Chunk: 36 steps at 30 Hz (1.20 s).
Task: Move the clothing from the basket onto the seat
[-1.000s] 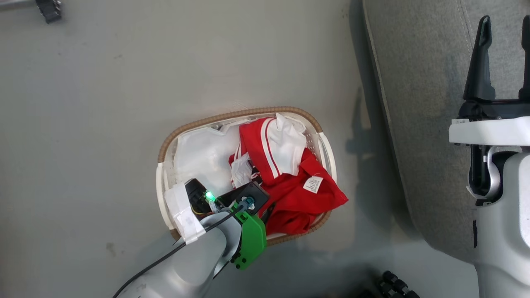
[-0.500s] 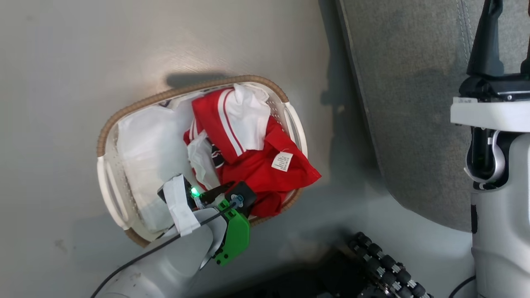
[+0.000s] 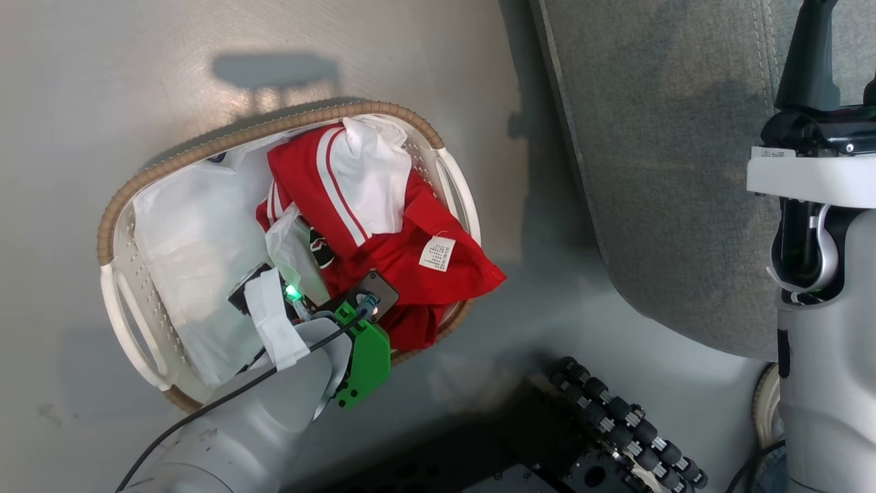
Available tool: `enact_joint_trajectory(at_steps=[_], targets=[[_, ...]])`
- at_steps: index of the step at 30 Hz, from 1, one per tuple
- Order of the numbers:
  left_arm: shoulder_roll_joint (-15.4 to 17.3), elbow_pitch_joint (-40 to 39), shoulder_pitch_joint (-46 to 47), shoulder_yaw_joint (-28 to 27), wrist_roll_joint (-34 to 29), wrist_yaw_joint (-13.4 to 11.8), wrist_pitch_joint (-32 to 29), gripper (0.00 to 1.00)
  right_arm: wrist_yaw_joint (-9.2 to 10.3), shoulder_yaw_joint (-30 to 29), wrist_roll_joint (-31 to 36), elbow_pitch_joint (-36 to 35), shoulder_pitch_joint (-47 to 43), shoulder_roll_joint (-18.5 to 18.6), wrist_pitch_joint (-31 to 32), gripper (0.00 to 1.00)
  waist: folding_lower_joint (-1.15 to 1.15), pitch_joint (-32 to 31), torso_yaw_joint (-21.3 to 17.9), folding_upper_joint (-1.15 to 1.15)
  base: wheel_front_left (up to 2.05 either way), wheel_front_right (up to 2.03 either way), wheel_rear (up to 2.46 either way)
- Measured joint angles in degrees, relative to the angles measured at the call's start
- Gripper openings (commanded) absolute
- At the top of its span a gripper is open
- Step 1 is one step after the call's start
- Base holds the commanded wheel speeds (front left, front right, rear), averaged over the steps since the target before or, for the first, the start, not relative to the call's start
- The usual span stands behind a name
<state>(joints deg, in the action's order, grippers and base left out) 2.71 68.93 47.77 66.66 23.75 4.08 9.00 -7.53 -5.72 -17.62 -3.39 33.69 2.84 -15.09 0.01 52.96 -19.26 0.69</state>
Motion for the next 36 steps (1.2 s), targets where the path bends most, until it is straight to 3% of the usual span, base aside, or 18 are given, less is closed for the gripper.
enact_joint_trajectory(at_steps=[11,19,36], targets=[[0.05,-3.69,-0.01,1.33,1.04,0.14,4.12,0.0,0.0,-0.32,2.85,2.64,-1.23,-0.03,0.01,1.0,-0.01,-5.45,2.39,0.0,0.0,0.0,0.0],[0.37,-9.98,0.07,0.23,1.31,0.43,5.83,0.0,0.0,-1.87,8.68,6.02,-7.17,-0.08,0.01,1.0,-0.01,-14.02,6.1,0.0,0.0,0.0,0.0],[9.79,-29.88,2.87,-4.36,-3.08,0.19,6.11,0.0,0.0,-2.2,12.66,13.51,-19.88,-0.08,0.01,1.0,-0.01,-36.27,12.77,0.0,0.0,0.0,0.0]])
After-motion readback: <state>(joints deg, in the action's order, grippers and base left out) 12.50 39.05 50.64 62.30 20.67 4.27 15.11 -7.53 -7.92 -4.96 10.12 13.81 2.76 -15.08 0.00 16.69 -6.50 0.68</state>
